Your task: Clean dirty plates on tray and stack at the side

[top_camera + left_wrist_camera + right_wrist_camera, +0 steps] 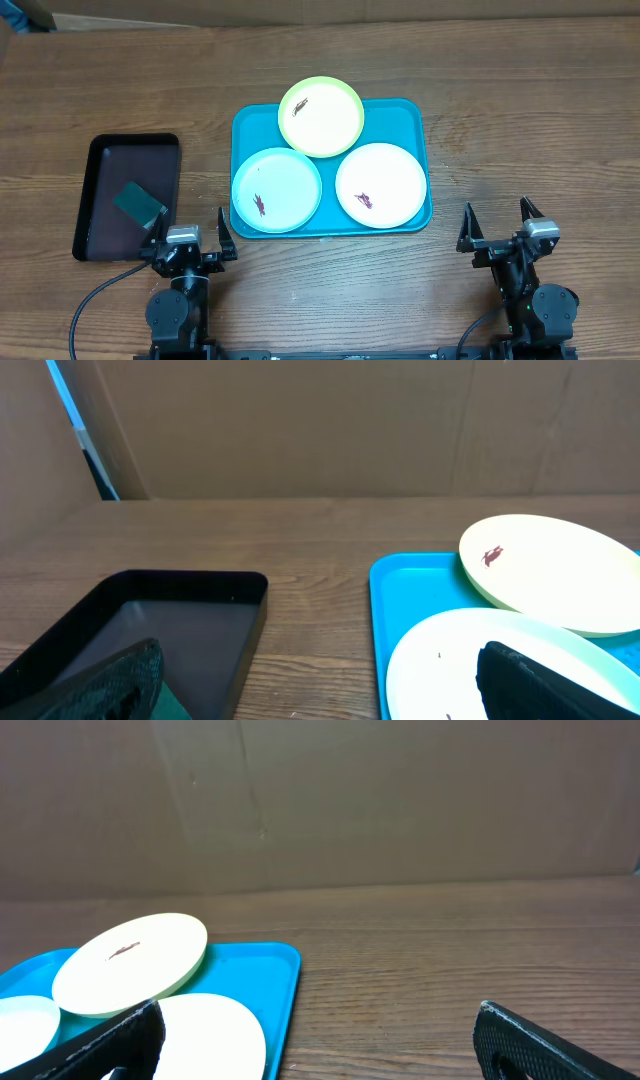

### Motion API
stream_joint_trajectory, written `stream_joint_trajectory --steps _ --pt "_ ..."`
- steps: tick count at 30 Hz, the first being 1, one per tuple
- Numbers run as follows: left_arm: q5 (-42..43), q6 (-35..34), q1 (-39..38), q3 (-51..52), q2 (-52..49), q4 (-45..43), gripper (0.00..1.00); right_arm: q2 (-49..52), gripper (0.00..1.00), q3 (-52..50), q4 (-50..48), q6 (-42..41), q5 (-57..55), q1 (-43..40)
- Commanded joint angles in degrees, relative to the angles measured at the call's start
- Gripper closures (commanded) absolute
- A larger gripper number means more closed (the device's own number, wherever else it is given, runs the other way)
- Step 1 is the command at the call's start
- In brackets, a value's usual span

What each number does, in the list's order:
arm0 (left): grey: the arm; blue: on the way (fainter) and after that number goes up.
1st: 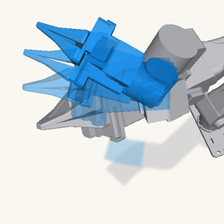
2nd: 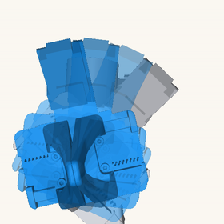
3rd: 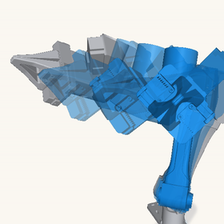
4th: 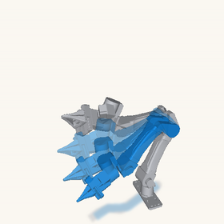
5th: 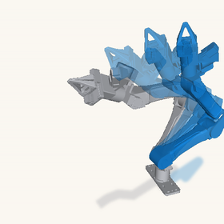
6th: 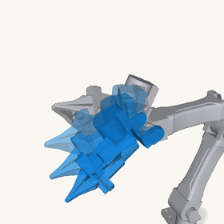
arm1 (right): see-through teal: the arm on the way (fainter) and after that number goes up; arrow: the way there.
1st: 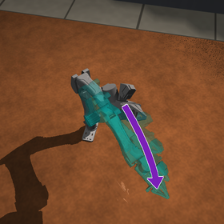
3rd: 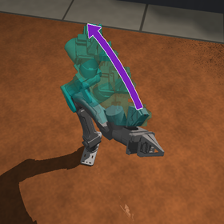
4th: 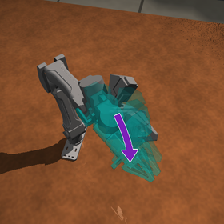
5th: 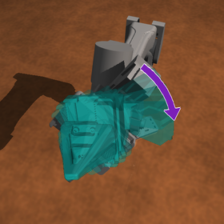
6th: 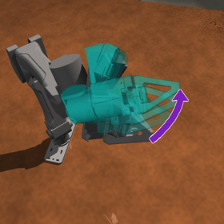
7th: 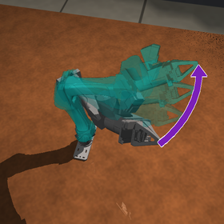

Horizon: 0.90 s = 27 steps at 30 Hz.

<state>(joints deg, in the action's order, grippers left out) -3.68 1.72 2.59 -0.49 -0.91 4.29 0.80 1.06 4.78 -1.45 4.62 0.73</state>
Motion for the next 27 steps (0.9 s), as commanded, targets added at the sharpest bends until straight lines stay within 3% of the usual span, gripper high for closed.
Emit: stream_joint_trajectory --steps 1,2,8,12,15,17,24,27 --pt "0.7 0.7 -0.4 0.2 0.3 -0.9 0.00 -0.6 0.00 -0.6 -0.2 0.0 -0.1 -0.2" --pt "2.8 -1.2 -0.4 0.2 0.3 -2.1 0.00 -0.6 0.00 -0.6 -0.2 0.0 -0.1 -0.2" --pt "34.1 -25.8 -0.4 0.2 0.3 -5.6 0.00 -0.6 0.00 -0.6 -0.2 0.0 -0.1 -0.2" --pt "38.3 -29.0 -0.4 0.1 0.3 -15.1 0.00 -0.6 0.00 -0.6 -0.2 0.0 -0.1 -0.2" --pt "37.9 -27.2 -0.4 -0.8 0.3 -24.0 0.00 -0.6 0.00 -0.6 -0.2 0.0 -0.1 -0.2" --pt "34.2 -24.0 -0.4 -3.1 0.2 -24.2 0.00 -0.6 0.00 -0.6 -0.2 0.0 -0.1 -0.2" --pt "19.0 -6.0 -0.4 -18.7 -5.9 -7.5 0.00 -0.6 0.00 -0.6 -0.2 0.0 -0.1 -0.2" --pt "9.7 -7.6 -0.4 -27.7 -13.1 3.8 0.00 -0.6 0.00 -0.6 -0.2 0.0 -0.1 -0.2"
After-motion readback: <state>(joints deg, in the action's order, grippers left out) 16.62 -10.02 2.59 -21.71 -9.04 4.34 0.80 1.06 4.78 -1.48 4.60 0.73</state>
